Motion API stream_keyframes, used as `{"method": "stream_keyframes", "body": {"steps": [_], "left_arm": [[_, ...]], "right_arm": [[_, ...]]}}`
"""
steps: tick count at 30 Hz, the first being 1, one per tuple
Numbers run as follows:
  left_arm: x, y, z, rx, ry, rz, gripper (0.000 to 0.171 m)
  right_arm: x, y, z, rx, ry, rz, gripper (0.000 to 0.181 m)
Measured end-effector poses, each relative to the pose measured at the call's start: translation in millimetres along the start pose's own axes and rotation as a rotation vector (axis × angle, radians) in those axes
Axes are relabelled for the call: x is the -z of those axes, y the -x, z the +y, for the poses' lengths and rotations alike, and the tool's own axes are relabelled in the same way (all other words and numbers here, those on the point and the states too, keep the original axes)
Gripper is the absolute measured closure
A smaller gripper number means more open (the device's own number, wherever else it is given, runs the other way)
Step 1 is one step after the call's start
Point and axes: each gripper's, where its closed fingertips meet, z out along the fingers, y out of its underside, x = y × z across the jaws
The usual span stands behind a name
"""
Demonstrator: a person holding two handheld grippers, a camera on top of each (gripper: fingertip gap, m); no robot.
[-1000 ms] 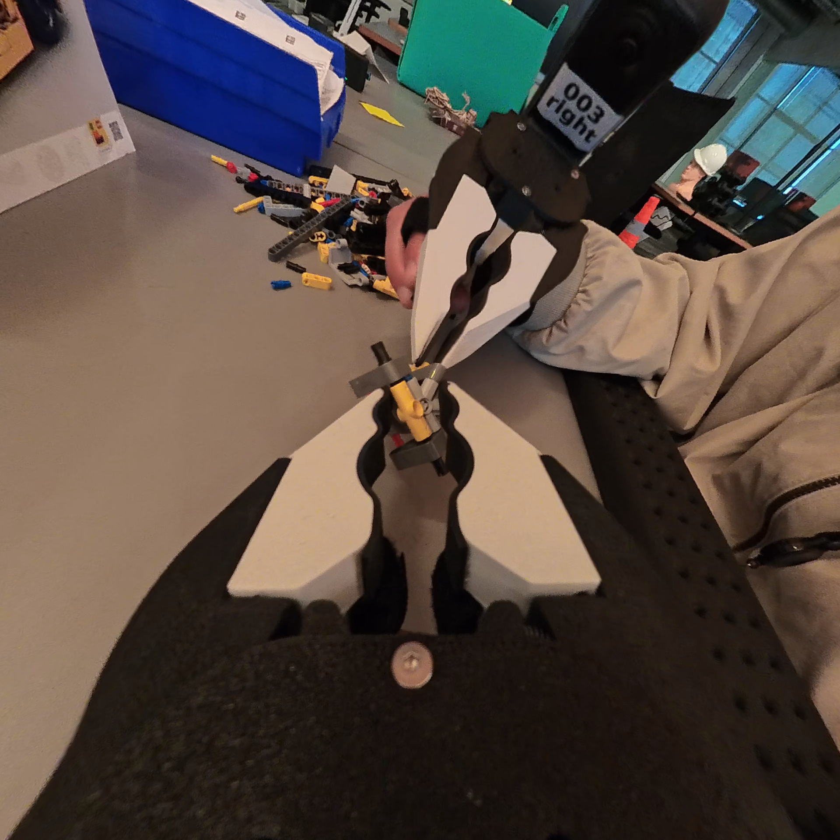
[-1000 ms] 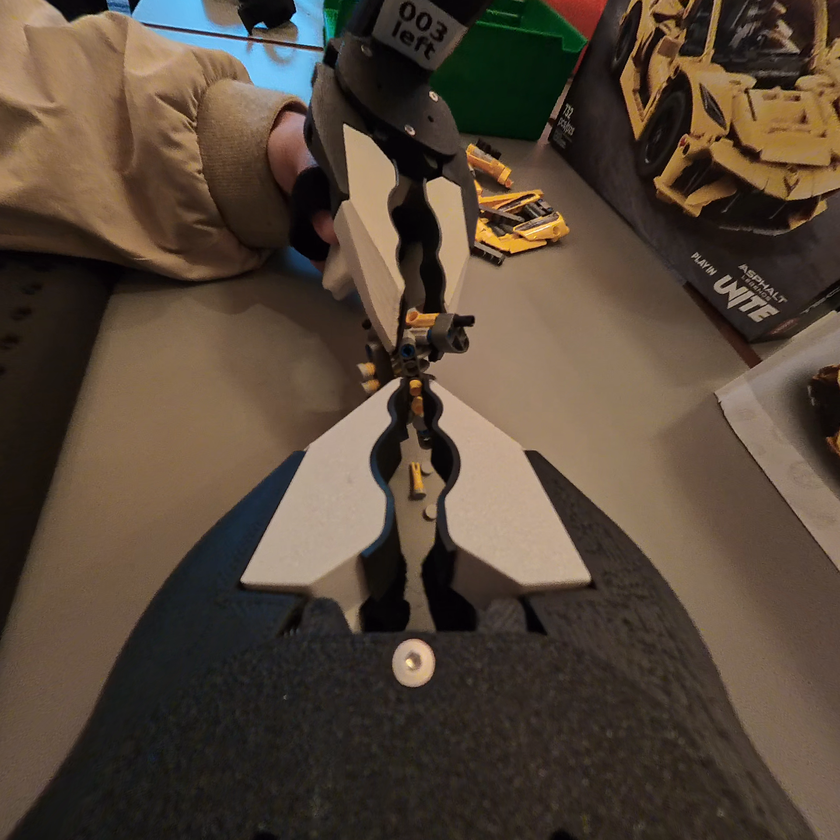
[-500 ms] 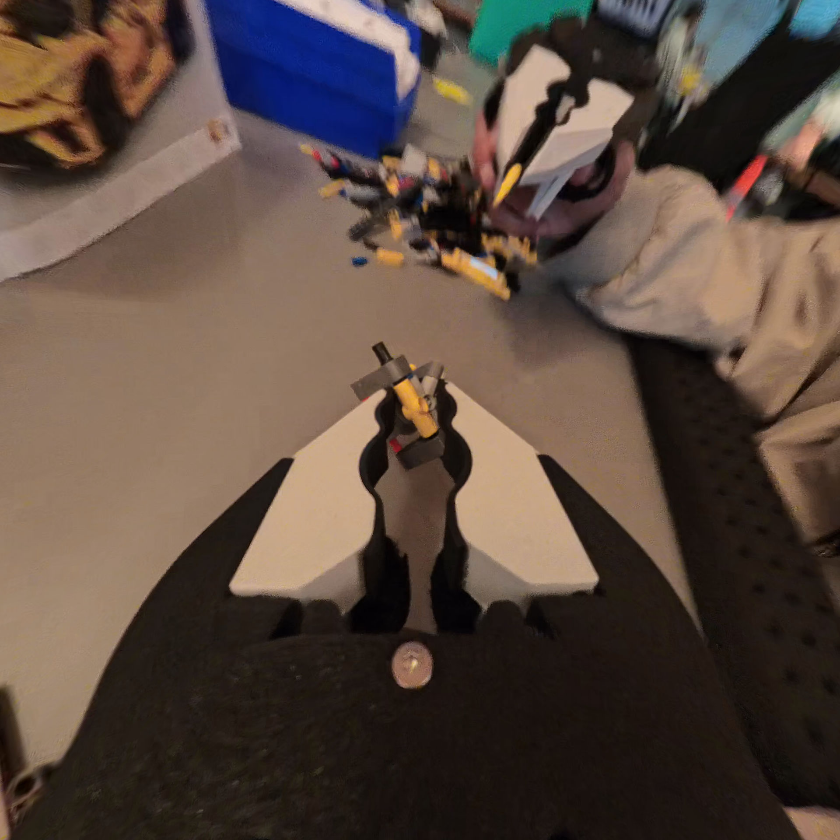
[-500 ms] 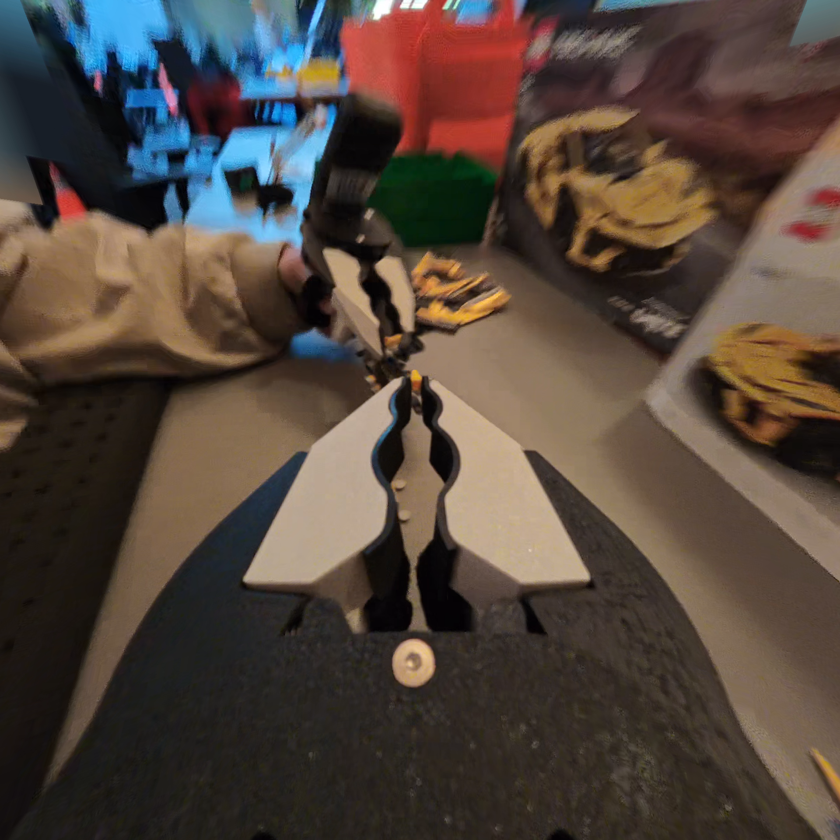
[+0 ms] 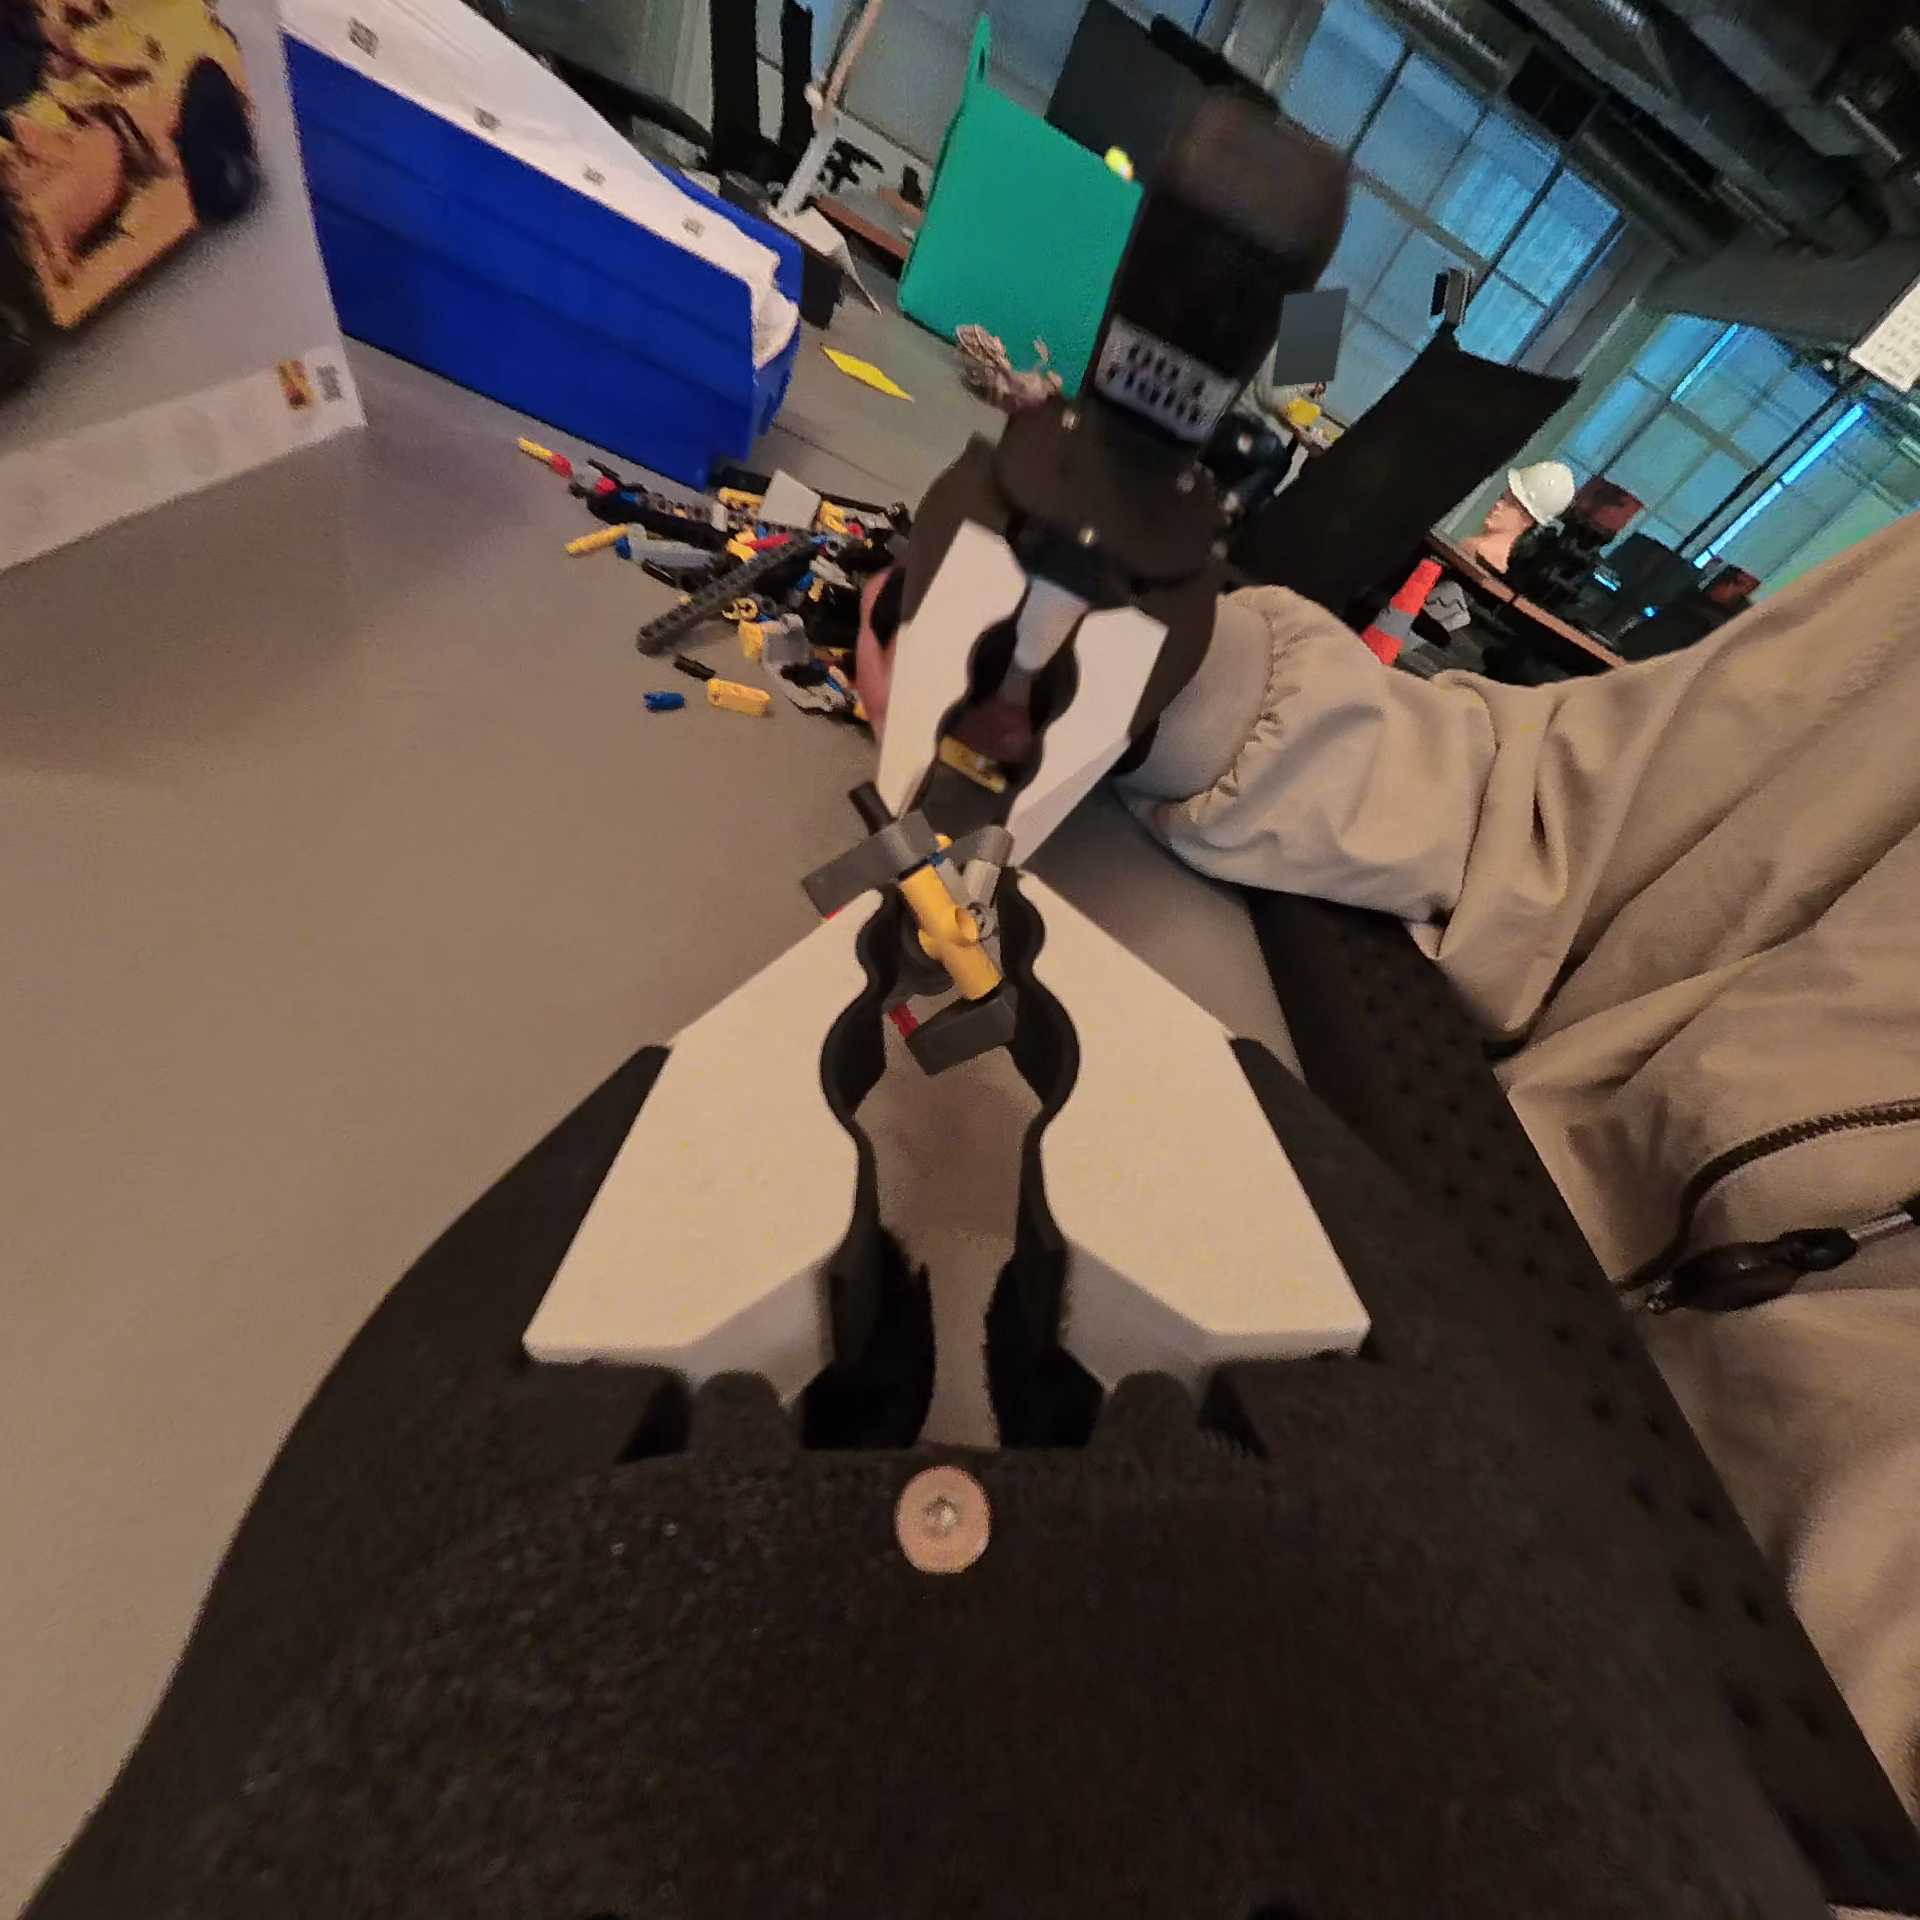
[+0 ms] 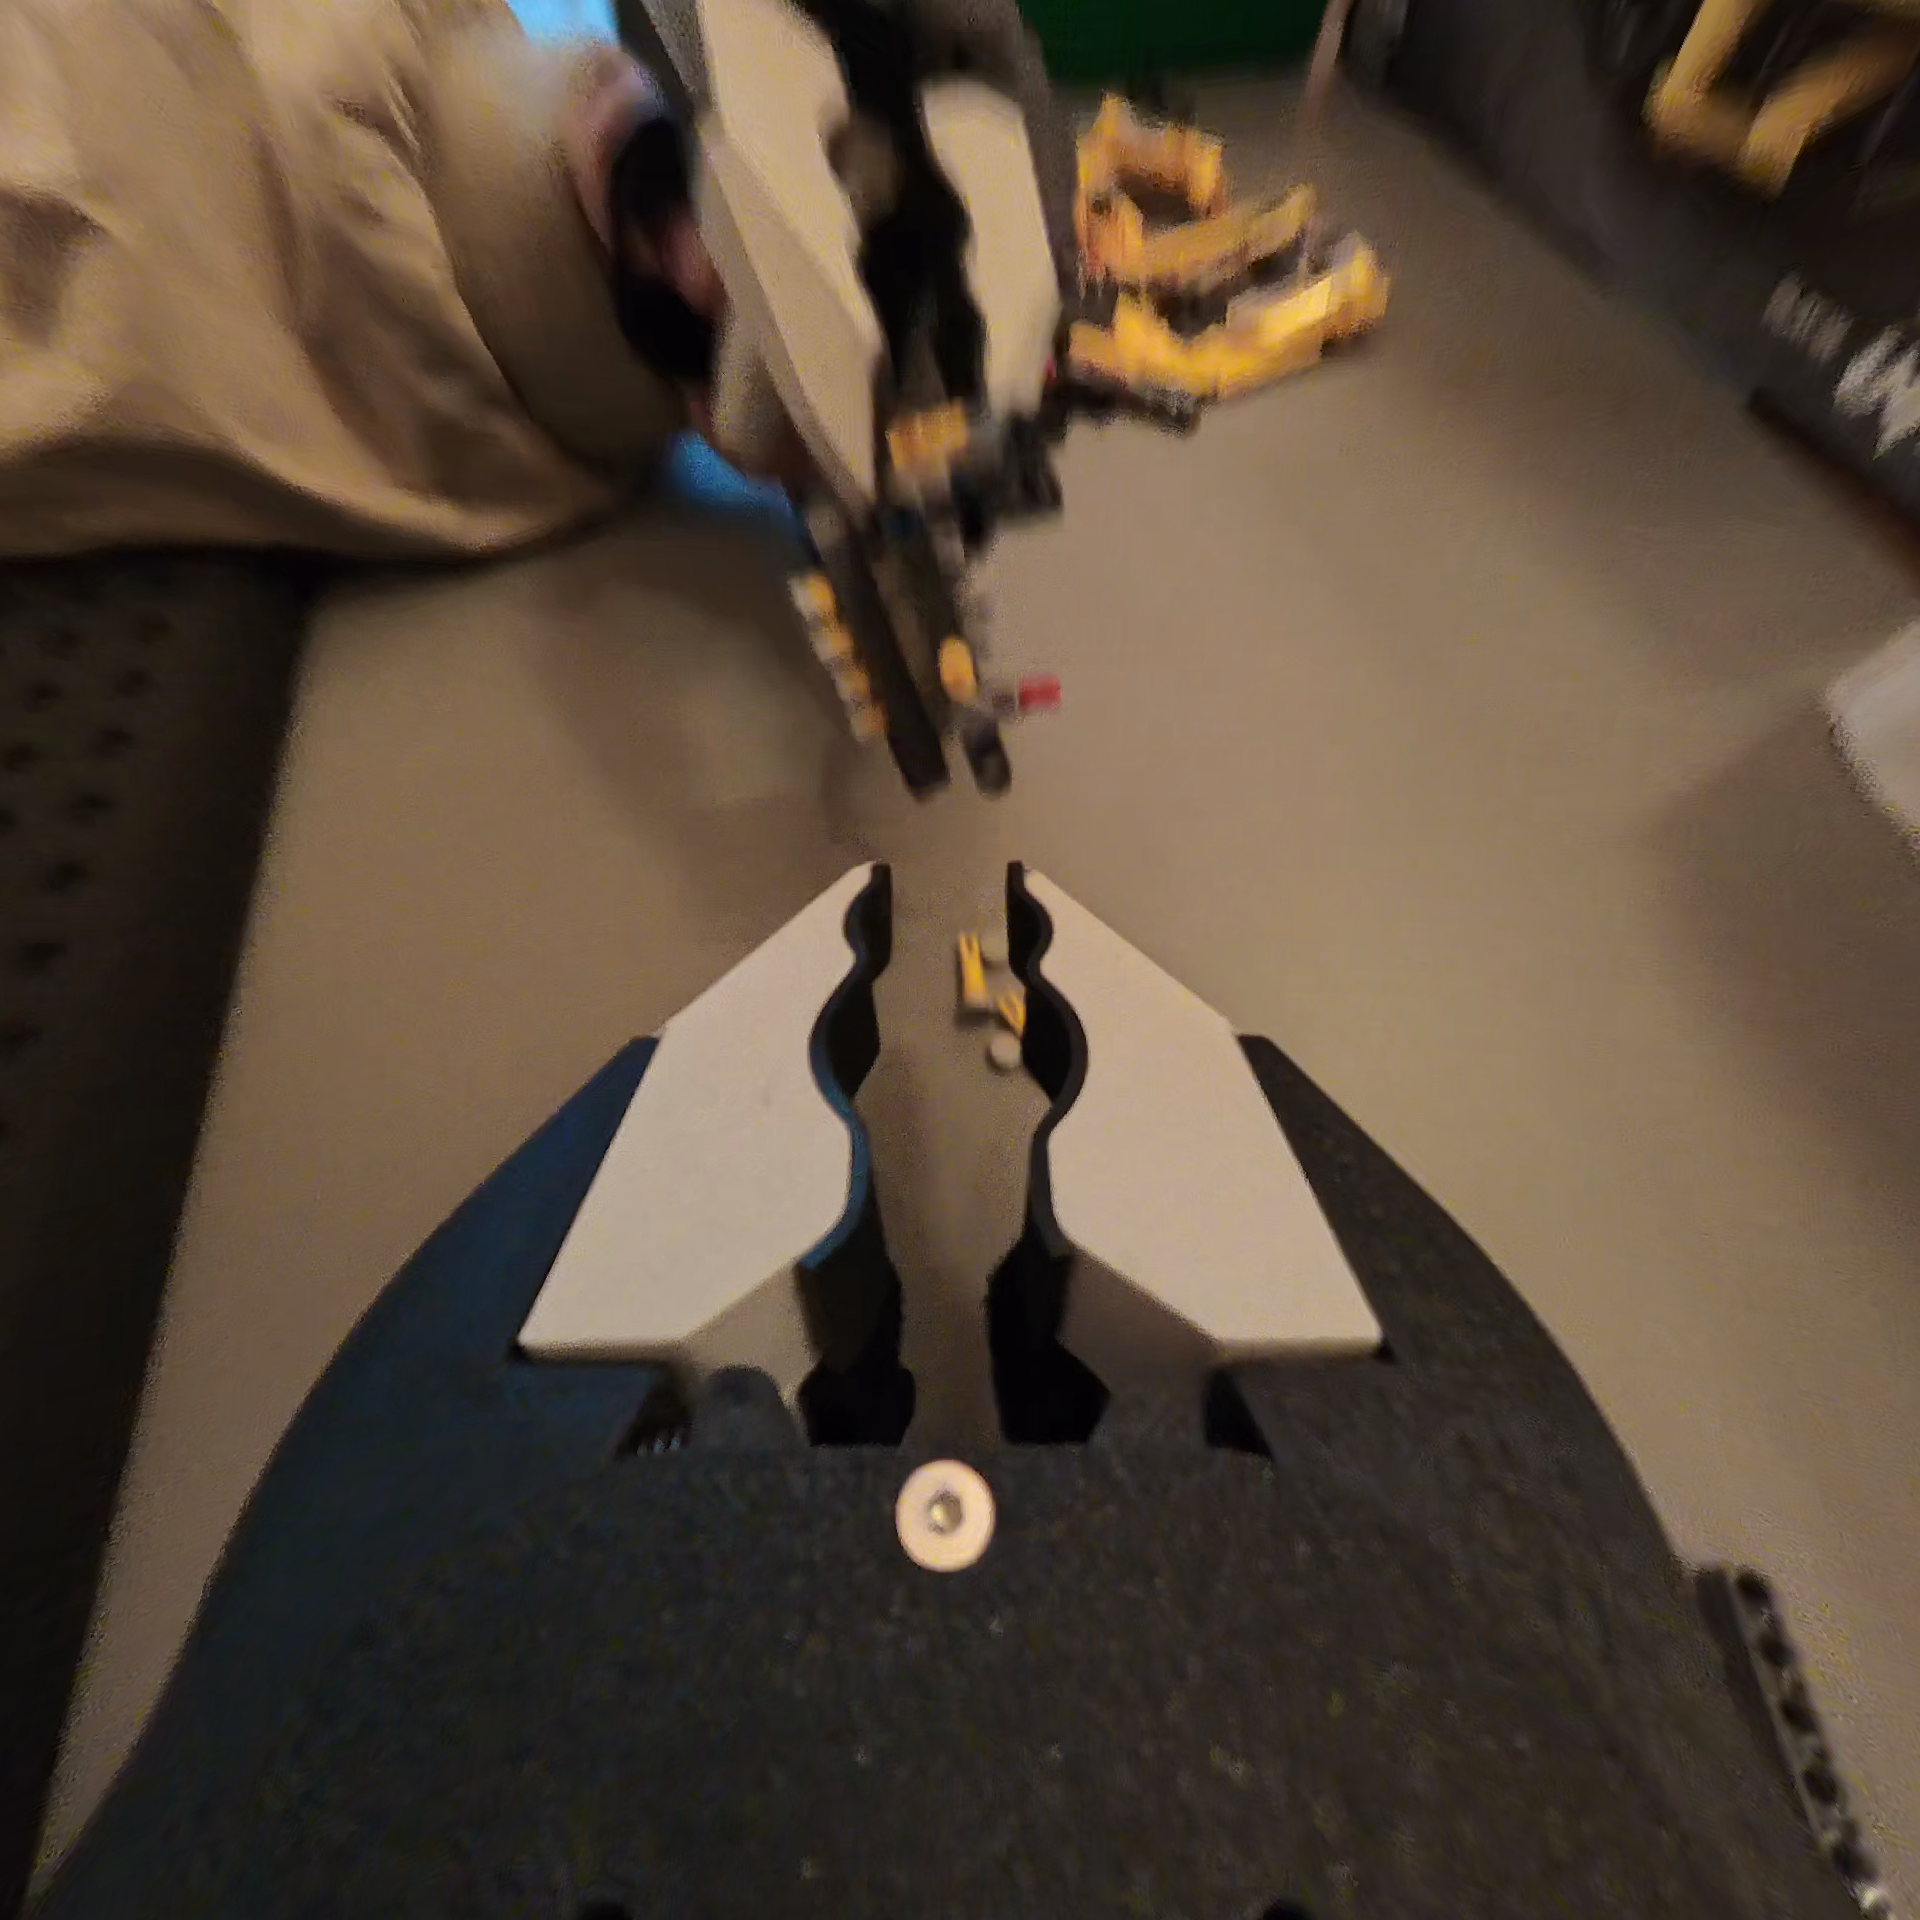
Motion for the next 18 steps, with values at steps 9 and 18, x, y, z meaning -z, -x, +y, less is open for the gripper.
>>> {"method": "stream_keyframes", "body": {"steps": [9,18], "left_arm": [[-10.4,-5.3,6.6,0.003,0.033,0.034,0.154],[-7.3,-13.4,1.6,-0.017,0.012,0.072,0.153]], "right_arm": [[-2.9,4.9,-21.8,0.118,-0.097,0.066,0.17],[-1.2,9.8,-29.8,0.071,-0.125,0.002,0.178]]}}
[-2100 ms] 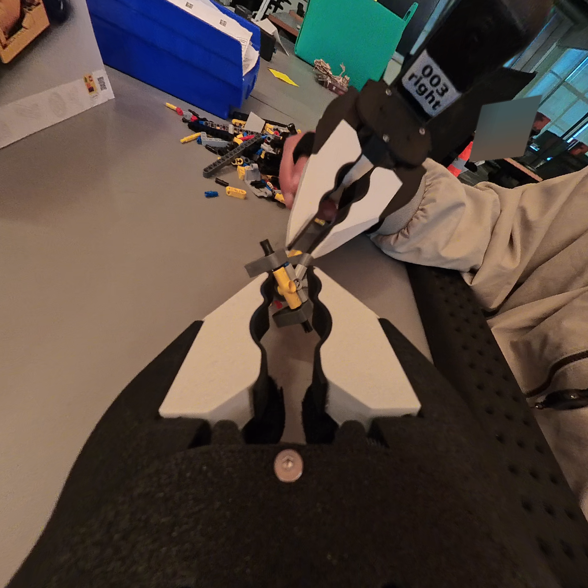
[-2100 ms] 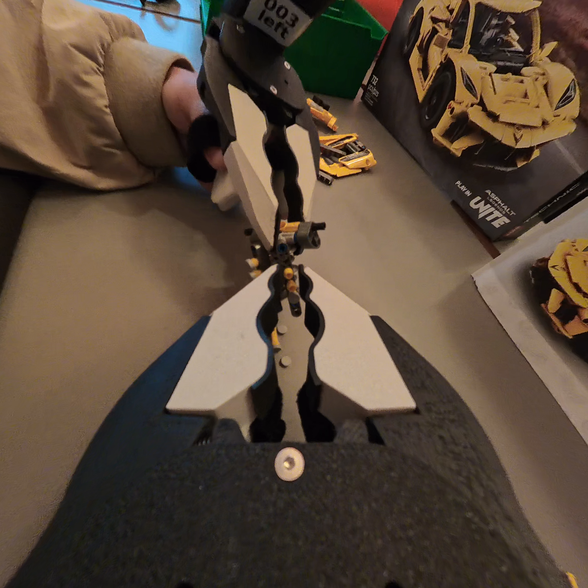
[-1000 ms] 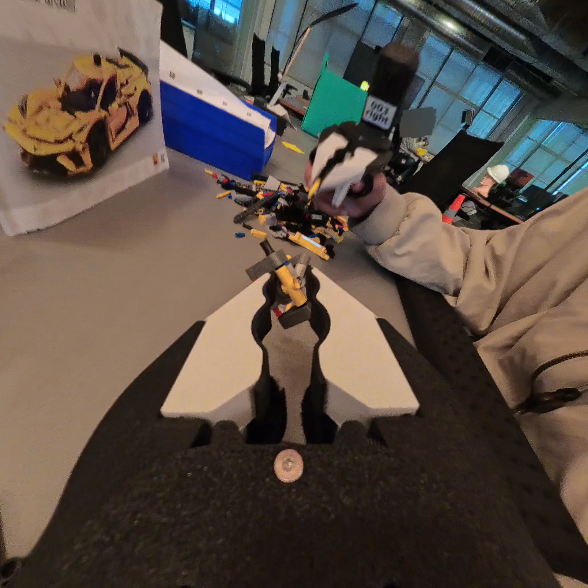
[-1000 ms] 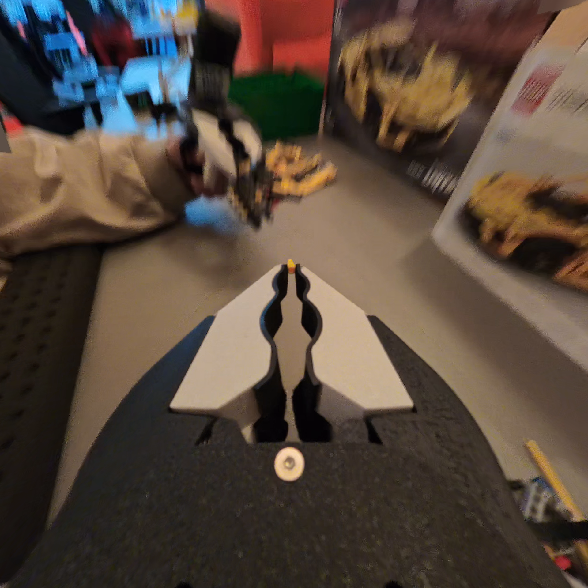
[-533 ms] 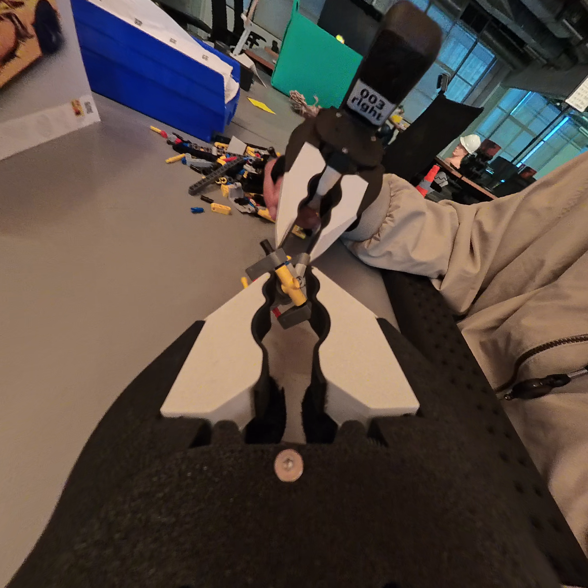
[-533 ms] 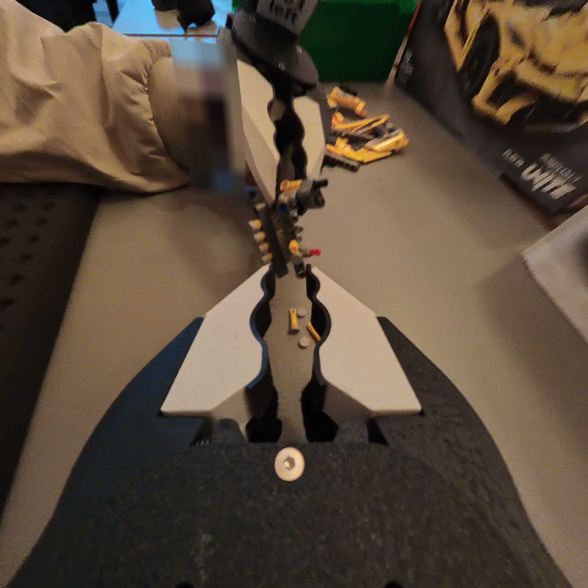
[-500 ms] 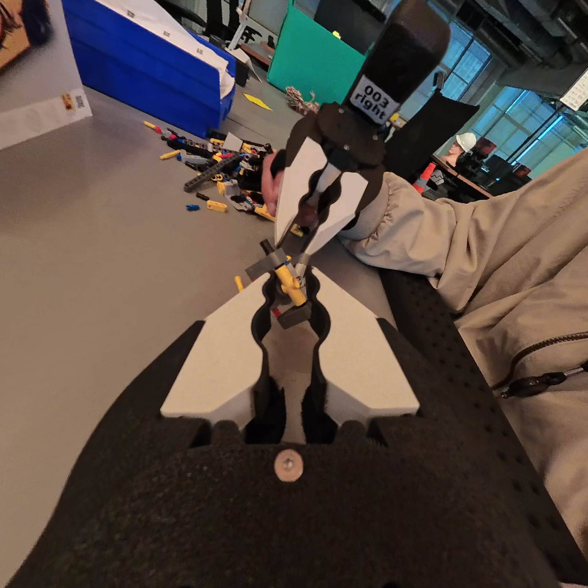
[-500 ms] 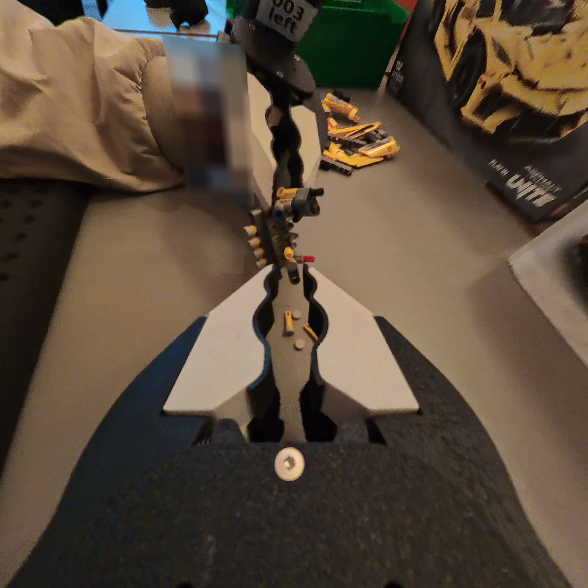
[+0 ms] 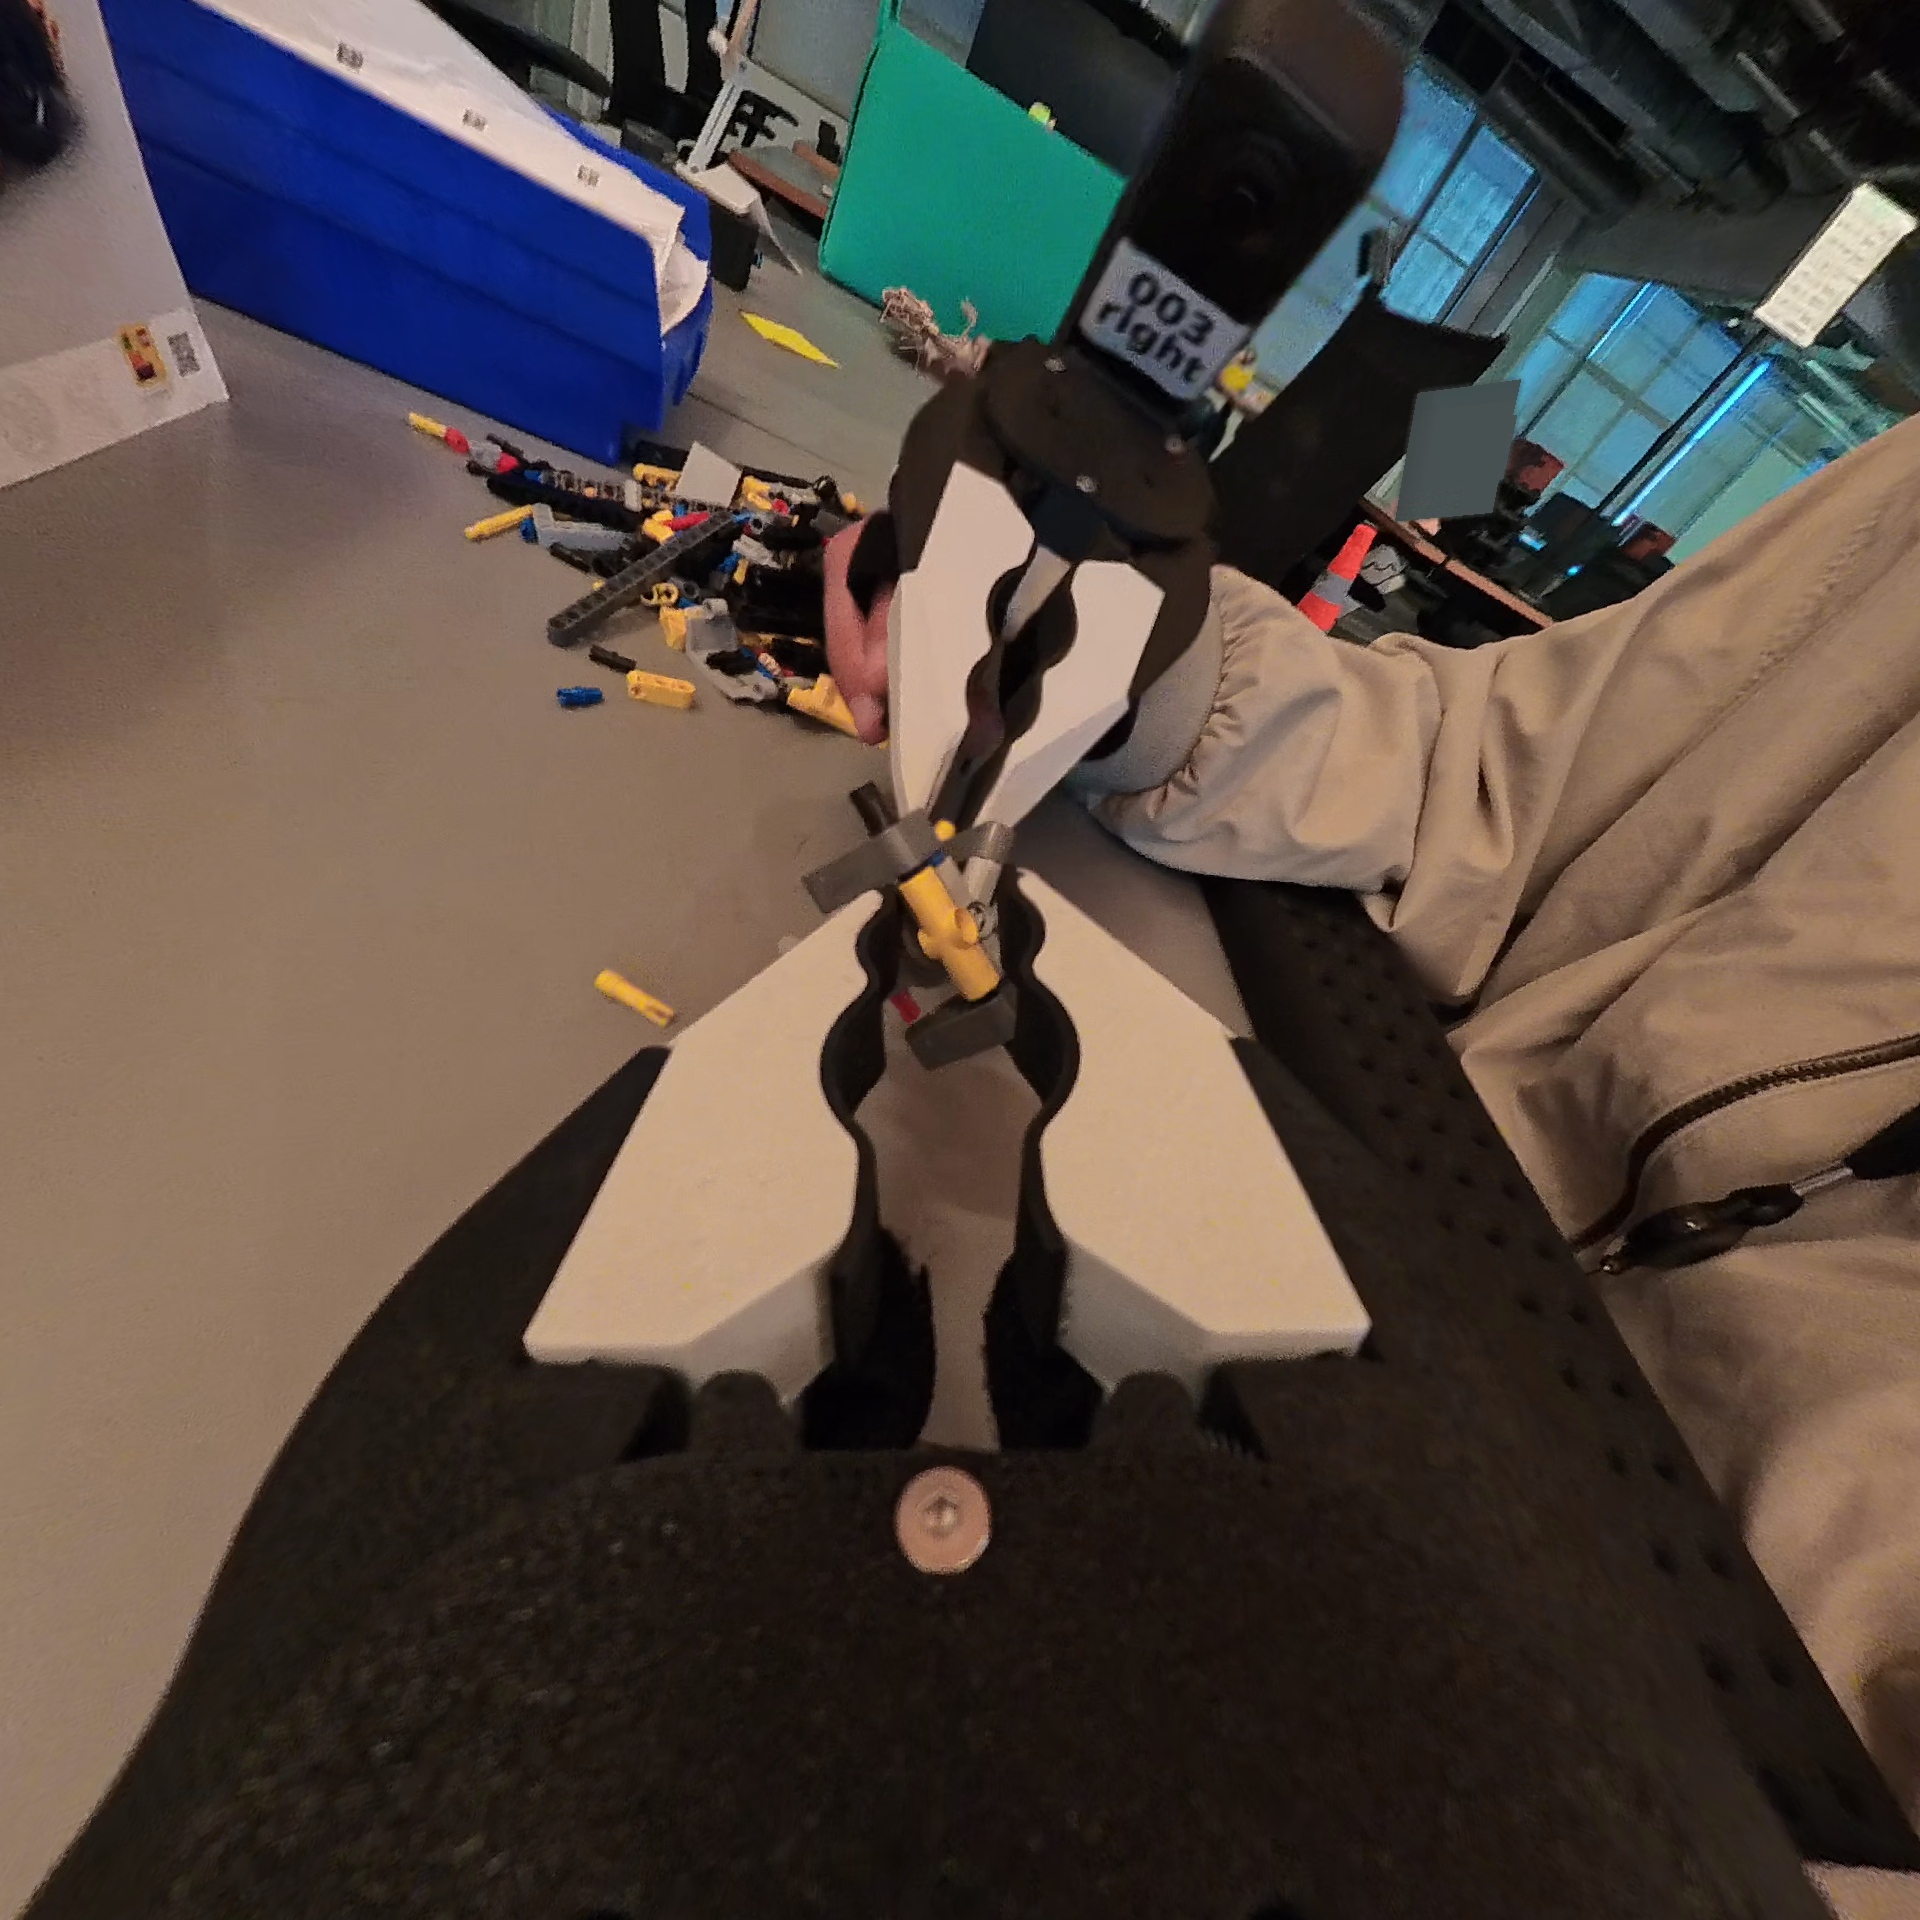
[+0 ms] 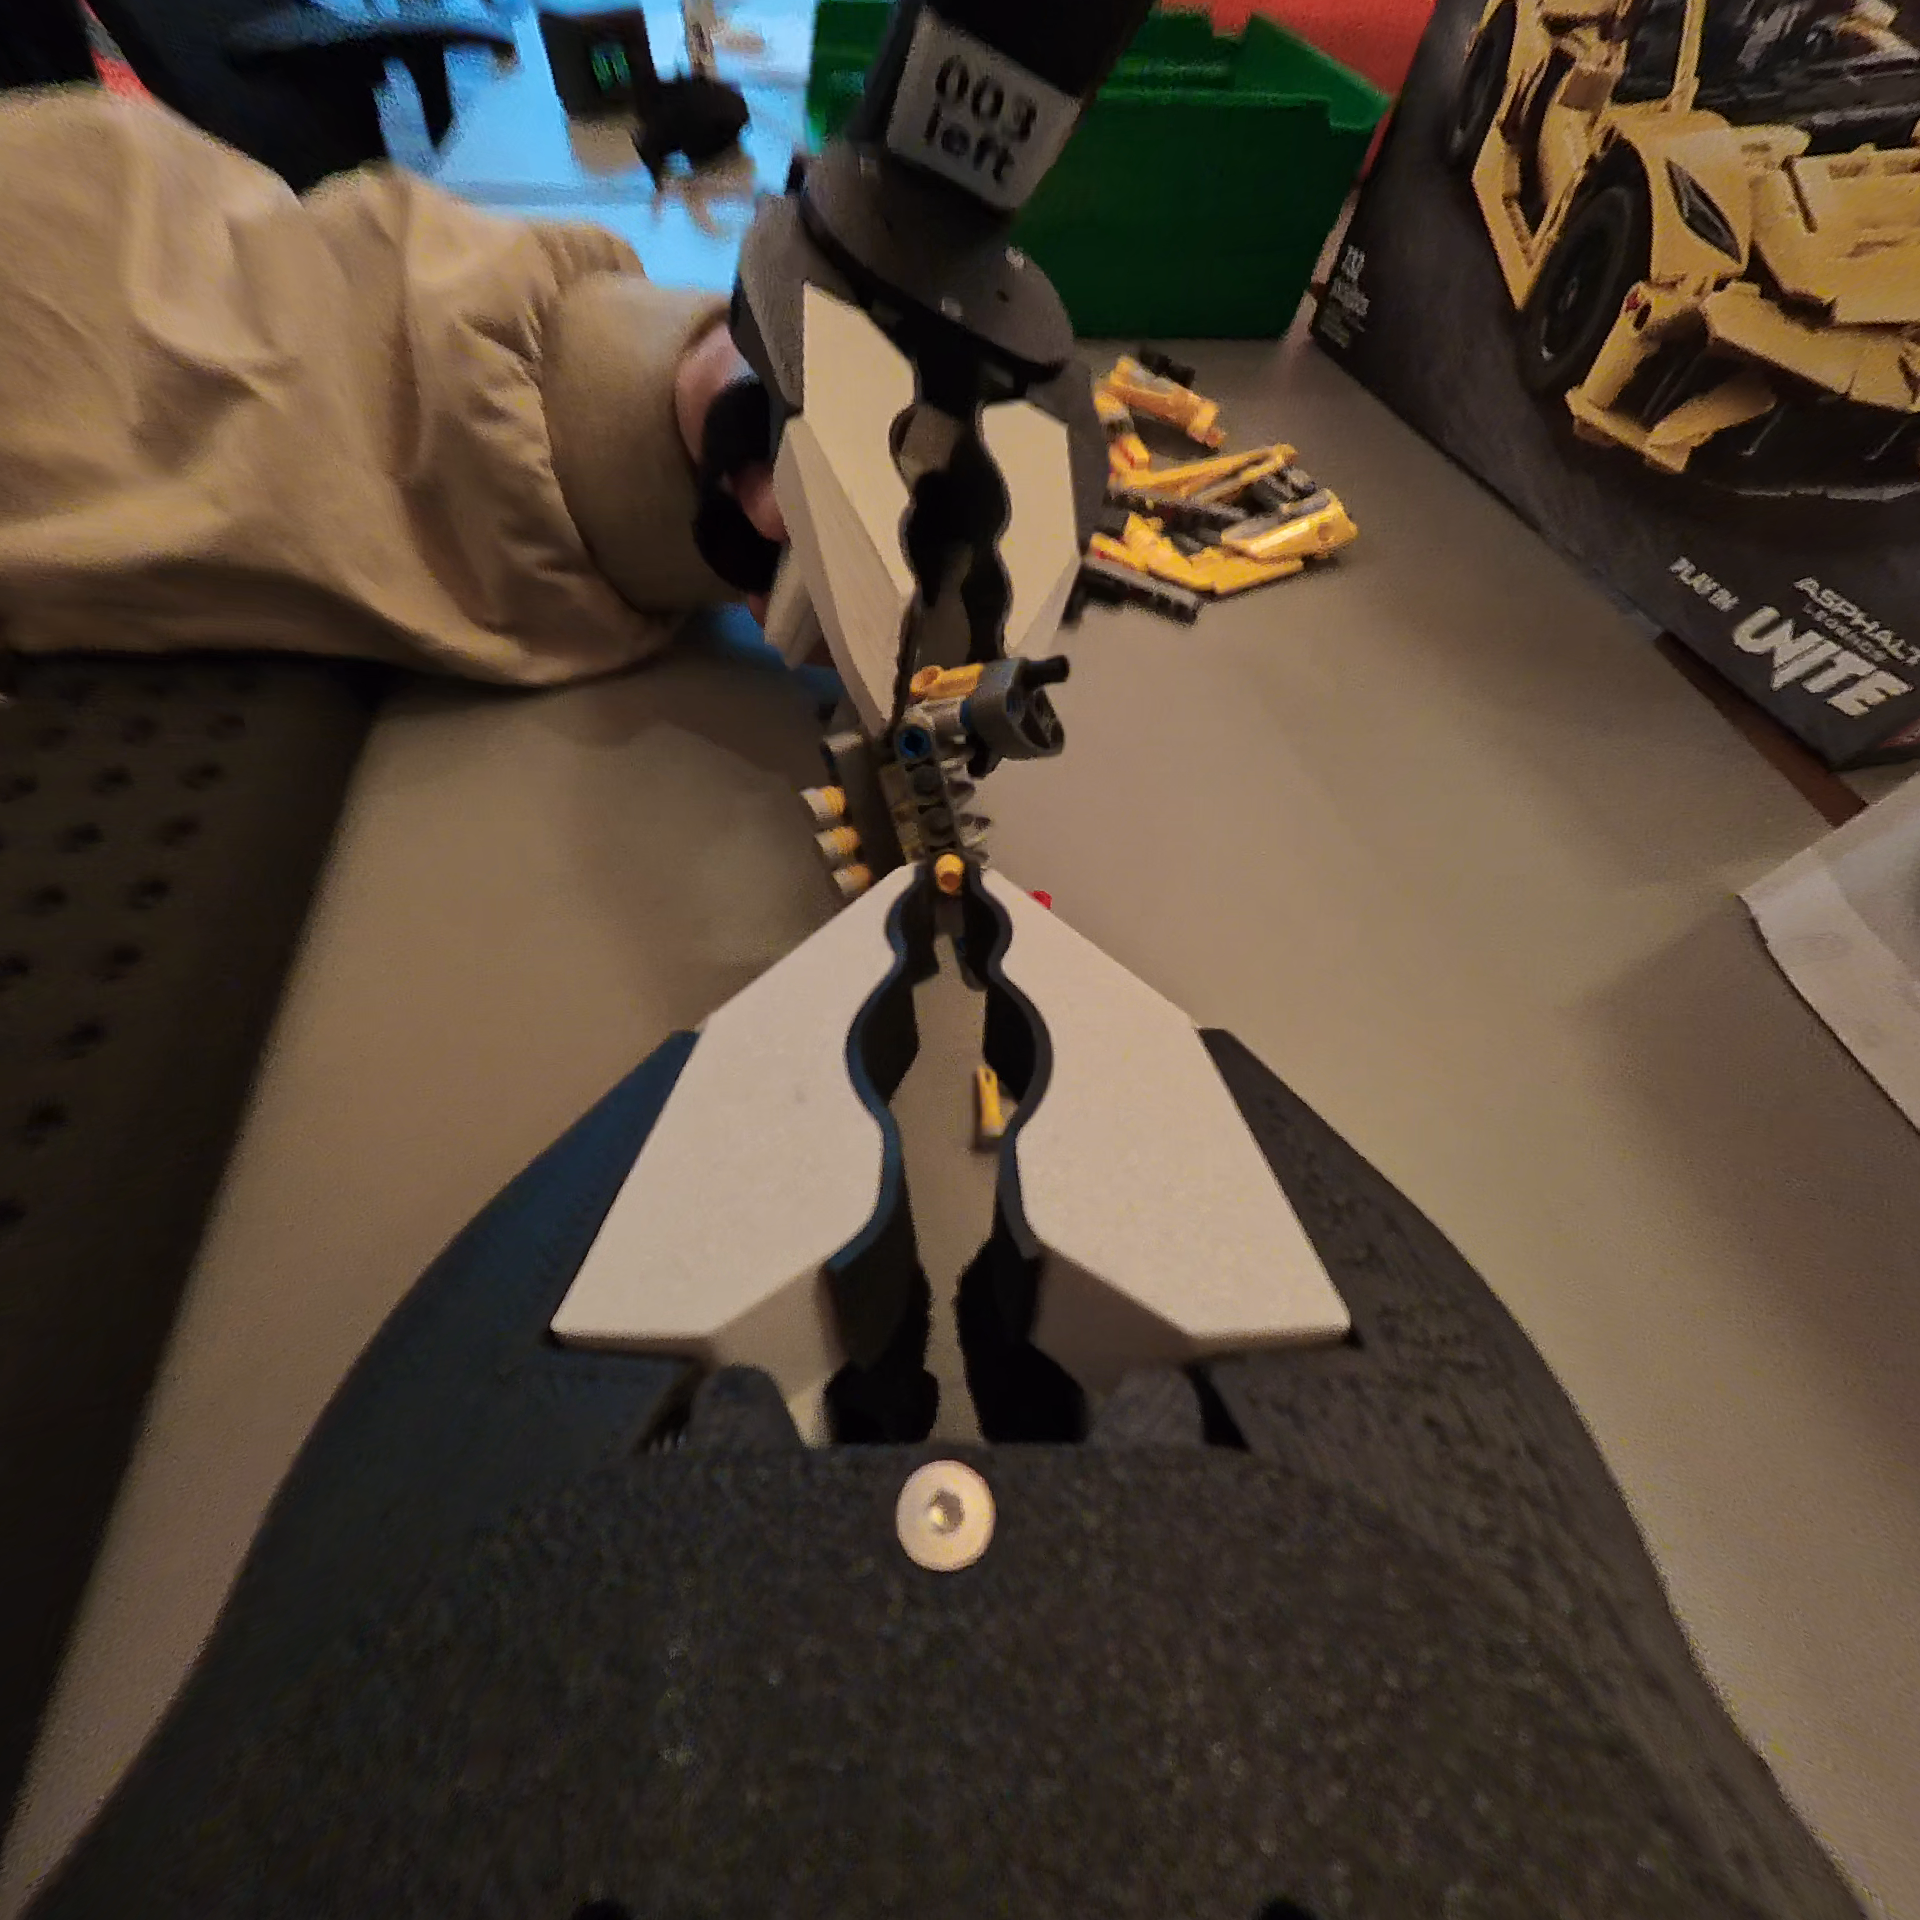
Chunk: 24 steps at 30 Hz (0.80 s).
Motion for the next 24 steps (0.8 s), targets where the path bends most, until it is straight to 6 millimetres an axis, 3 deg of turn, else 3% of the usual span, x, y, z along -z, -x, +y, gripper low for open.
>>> {"method": "stream_keyframes", "body": {"steps": [3,4,6,7,8,10,13,15,17,21,24], "left_arm": [[7.0,1.8,1.5,-0.046,0.031,-0.043,0.154],[17.9,16.4,8.0,-0.059,0.073,-0.131,0.155],[48.8,34.2,-0.5,-0.015,0.002,-0.205,0.155],[60.3,30.0,-14.3,0.016,-0.084,-0.162,0.155],[67.3,26.9,-23.1,0.022,-0.132,-0.142,0.155],[67.3,25.5,-25.8,0.018,-0.145,-0.14,0.155],[51.6,19.3,-21.2,0.026,-0.126,-0.104,0.155],[38.5,17.6,-14.3,0.028,-0.087,-0.092,0.155],[24.9,16.3,-6.1,0.024,-0.04,-0.088,0.154],[7.1,8.8,1.8,0.012,0.006,-0.055,0.154],[2.8,7.6,2.7,0.018,0.009,-0.04,0.154]], "right_arm": [[6.4,0.7,-8.4,0.023,-0.047,-0.014,0.178],[17.8,-7.6,-11.8,0.009,-0.076,0.014,0.178],[69.9,-29.0,-40.9,-0.087,-0.3,0.051,0.179],[87.5,-39.8,-39.0,-0.113,-0.305,0.091,0.178],[90.2,-46.0,-24.3,-0.129,-0.227,0.12,0.178],[65.4,-40.1,16.1,-0.157,0.006,0.1,0.178],[21.9,-23.7,69.9,-0.116,0.331,0.069,0.177],[10.8,-21.7,87.1,-0.092,0.408,0.065,0.176],[7.7,-22.2,78.3,-0.114,0.356,0.054,0.16],[7.3,-8.2,19.1,-0.094,0.066,-0.013,0.165],[3.3,-5.3,9.8,-0.023,0.027,0.02,0.171]]}}
